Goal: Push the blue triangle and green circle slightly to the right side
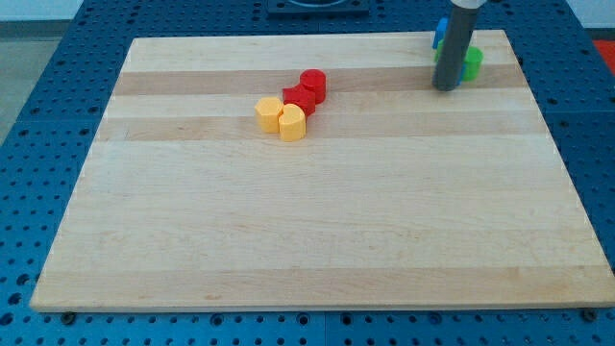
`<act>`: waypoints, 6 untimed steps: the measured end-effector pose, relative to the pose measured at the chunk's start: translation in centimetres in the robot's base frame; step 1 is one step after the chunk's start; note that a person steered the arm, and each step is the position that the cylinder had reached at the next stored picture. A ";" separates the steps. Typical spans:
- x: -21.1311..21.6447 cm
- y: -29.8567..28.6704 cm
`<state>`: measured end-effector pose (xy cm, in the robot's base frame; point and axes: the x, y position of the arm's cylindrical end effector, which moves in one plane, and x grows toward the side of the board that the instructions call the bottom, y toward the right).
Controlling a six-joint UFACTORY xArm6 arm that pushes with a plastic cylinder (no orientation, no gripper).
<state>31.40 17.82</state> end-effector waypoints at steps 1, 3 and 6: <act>0.0 -2.7; -1.1 -5.8; -3.0 0.4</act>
